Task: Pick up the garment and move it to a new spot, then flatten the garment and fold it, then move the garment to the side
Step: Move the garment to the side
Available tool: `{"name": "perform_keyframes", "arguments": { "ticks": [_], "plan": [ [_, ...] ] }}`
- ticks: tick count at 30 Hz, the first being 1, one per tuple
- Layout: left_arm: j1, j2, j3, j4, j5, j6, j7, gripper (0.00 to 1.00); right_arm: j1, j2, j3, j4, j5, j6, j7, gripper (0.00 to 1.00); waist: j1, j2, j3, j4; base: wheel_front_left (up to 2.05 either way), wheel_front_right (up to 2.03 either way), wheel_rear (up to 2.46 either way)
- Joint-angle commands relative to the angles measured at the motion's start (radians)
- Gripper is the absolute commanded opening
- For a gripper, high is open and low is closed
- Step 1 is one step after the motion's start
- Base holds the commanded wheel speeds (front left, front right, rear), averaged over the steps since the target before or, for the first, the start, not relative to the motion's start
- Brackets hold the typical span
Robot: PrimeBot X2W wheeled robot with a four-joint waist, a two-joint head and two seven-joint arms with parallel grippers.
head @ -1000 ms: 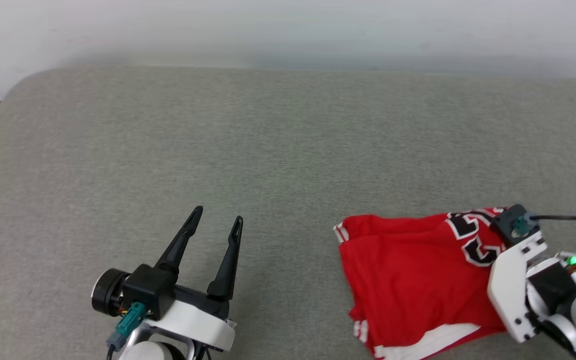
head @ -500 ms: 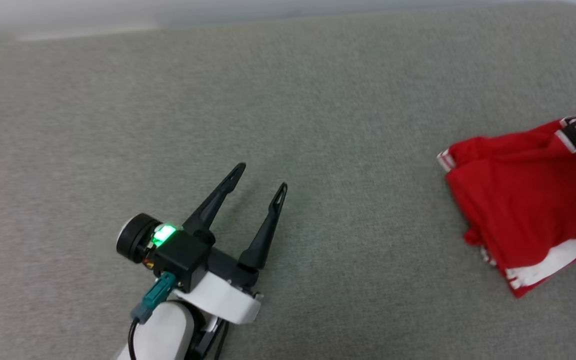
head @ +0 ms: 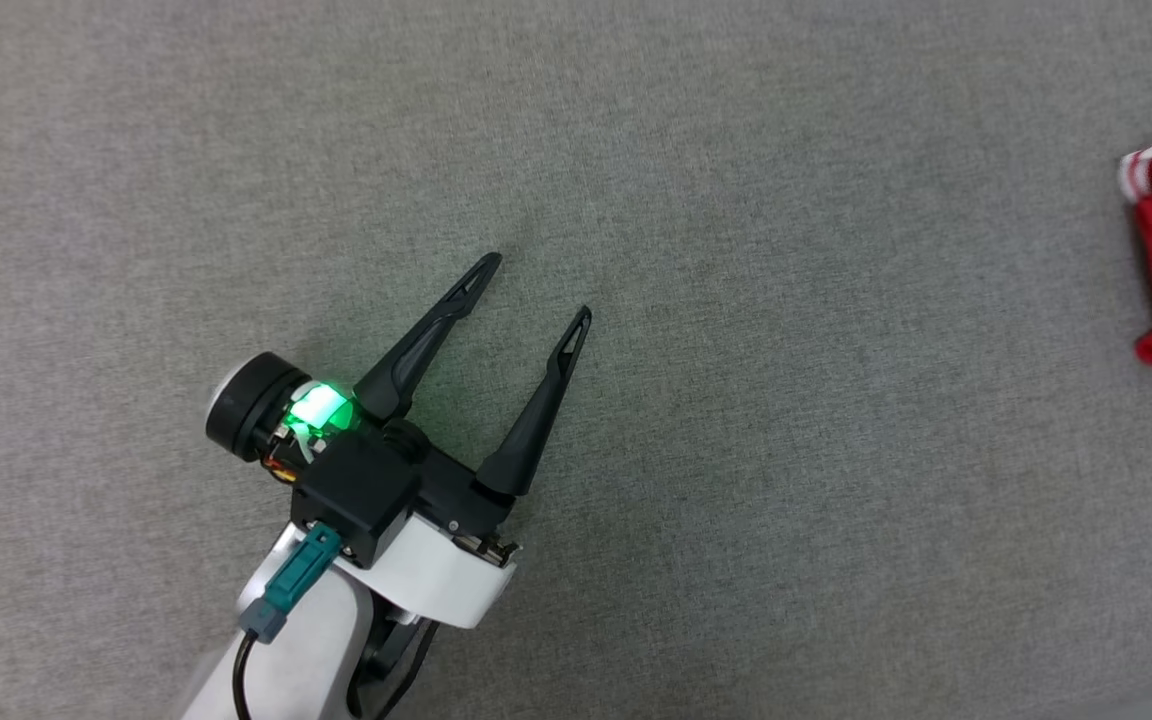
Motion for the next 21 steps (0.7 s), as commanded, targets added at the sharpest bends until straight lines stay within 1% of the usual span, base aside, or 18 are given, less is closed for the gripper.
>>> {"name": "perform_keyframes", "arguments": {
  "ticks": [1, 6, 7, 12, 17, 18, 19, 20, 21],
  "plan": [
    [-0.016, 0.009, 0.002, -0.014, 0.010, -0.002, -0.002, 1.00, -0.022, 0.014, -0.029, 0.028, -0.012, -0.002, -0.016, 0.00, -0.0001, 0.0000, 0.029, -0.007, 0.00, 0.00, 0.00],
    [-0.027, 0.024, 0.000, -0.047, 0.017, -0.002, -0.002, 1.00, -0.038, 0.059, -0.130, 0.113, -0.061, -0.002, -0.048, 0.00, -0.0001, 0.0000, 0.062, -0.008, 0.00, 0.00, 0.00],
    [-0.027, 0.024, 0.000, -0.047, 0.017, -0.002, -0.002, 1.00, -0.038, 0.059, -0.130, 0.113, -0.061, -0.002, -0.048, 0.00, -0.0001, 0.0000, 0.062, -0.008, 0.00, 0.00, 0.00],
    [-0.034, 0.036, -0.002, -0.065, 0.023, -0.002, -0.002, 1.00, -0.053, 0.110, -0.207, 0.164, -0.115, -0.002, -0.094, 0.00, -0.0001, 0.0000, 0.082, -0.008, 0.00, 0.00, 0.00],
    [-0.038, 0.031, -0.006, -0.061, 0.021, -0.002, -0.002, 1.00, -0.077, 0.148, -0.269, 0.194, -0.178, -0.002, -0.147, 0.00, -0.0001, 0.0000, 0.079, 0.000, 0.00, 0.00, 0.00],
    [-0.036, 0.020, -0.006, -0.052, 0.013, -0.002, -0.002, 1.00, -0.089, 0.161, -0.305, 0.225, -0.208, -0.002, -0.148, 1.00, -0.0001, 0.0000, 0.064, 0.011, 0.00, 0.00, 0.00],
    [-0.035, 0.015, -0.006, -0.049, 0.011, -0.002, -0.002, 1.00, -0.088, 0.164, -0.308, 0.230, -0.222, -0.002, -0.155, 1.00, -0.0001, 0.0000, 0.056, 0.015, 0.00, 0.00, 0.00],
    [-0.027, -0.004, 0.000, -0.036, 0.004, -0.001, -0.002, 1.00, -0.085, 0.170, -0.325, 0.246, -0.243, -0.002, -0.167, 1.00, -0.0001, 0.0000, 0.017, 0.031, 0.00, 0.00, 0.00],
    [-0.020, -0.010, 0.005, -0.032, -0.001, -0.001, -0.002, 1.00, -0.083, 0.170, -0.327, 0.250, -0.244, -0.002, -0.171, 1.00, -0.0001, 0.0000, 0.005, 0.036, 0.00, 0.00, 0.00]
  ]
}}
